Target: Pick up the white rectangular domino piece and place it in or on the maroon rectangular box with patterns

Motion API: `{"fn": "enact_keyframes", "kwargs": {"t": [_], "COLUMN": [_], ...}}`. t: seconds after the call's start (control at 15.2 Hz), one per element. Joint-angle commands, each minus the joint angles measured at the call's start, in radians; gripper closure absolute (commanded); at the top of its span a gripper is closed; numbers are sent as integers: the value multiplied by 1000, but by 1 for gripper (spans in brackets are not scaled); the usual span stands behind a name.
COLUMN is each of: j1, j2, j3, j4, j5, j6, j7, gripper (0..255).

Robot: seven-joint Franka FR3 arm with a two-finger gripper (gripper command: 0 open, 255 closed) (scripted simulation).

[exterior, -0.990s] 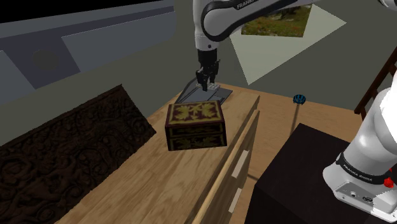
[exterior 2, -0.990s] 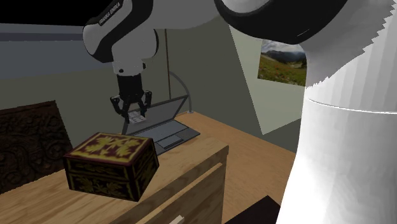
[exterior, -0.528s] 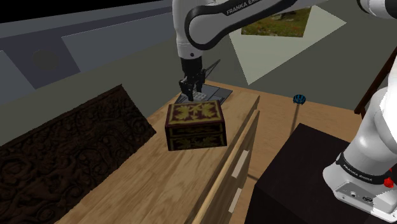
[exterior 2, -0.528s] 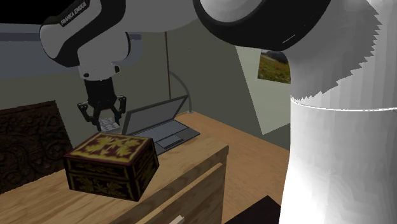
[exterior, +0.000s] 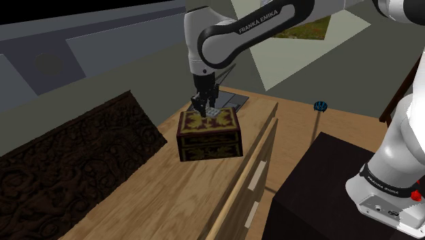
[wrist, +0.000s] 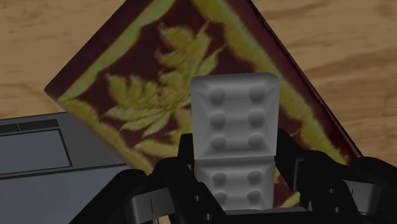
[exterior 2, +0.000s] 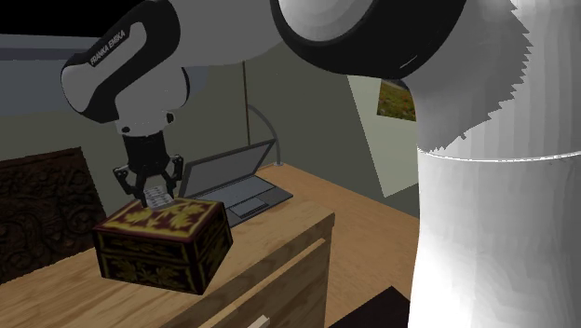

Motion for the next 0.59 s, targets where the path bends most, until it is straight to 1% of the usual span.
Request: {"fn": "enact_keyframes", "kwargs": {"t": [0.0,0.26,0.53], "j1": [0,1,1], "j2": [6,23,26], "j3": [0,-2,-2], "j4": [-21,-52,-56], "j5": [-1,-6,-6], "j6": [27,75,82], "j7": [1,3,3], "gripper": [255,255,255]}}
